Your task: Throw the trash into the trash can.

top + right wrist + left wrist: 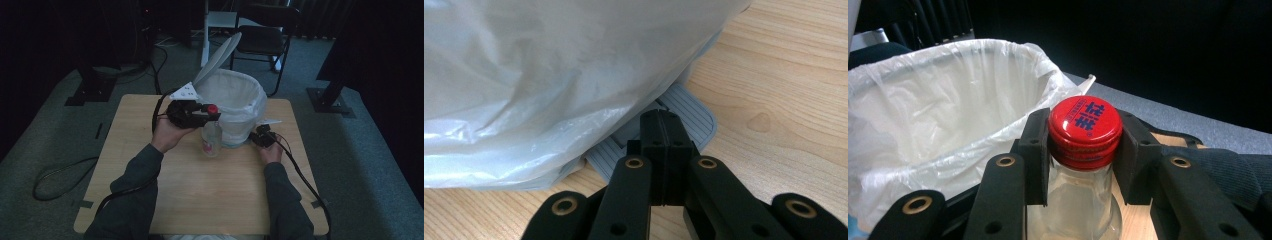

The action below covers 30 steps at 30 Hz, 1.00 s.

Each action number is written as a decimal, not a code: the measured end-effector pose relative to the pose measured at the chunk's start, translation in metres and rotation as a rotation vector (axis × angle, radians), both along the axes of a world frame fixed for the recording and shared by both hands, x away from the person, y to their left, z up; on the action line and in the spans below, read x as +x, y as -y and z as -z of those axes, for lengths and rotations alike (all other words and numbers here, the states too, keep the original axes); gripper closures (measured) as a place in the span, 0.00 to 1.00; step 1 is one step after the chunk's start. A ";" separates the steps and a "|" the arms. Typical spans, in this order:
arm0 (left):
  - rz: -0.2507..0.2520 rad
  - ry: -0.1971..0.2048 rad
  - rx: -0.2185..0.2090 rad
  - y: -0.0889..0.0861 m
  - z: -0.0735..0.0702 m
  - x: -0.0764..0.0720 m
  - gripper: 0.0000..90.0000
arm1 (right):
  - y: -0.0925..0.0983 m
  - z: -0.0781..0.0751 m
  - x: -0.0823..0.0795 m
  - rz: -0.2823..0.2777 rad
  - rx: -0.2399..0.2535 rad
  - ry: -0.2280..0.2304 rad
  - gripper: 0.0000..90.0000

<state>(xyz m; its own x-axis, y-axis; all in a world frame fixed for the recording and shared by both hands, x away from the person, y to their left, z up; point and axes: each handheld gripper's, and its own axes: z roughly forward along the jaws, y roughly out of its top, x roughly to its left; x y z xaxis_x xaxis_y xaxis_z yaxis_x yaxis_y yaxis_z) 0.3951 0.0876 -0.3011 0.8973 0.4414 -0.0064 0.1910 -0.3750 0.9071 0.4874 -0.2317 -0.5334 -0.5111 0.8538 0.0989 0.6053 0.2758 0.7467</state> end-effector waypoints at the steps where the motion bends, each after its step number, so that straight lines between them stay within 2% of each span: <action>1: 0.003 0.004 0.003 0.001 -0.003 0.000 0.70 | 0.000 0.000 0.000 0.001 0.000 0.000 1.00; 8: 0.029 0.004 0.003 0.008 -0.017 0.002 0.70 | -0.001 0.000 0.000 0.005 -0.003 -0.002 1.00; 30: 0.051 0.034 0.005 0.028 -0.058 0.010 0.70 | -0.002 -0.001 0.000 0.010 -0.007 -0.004 1.00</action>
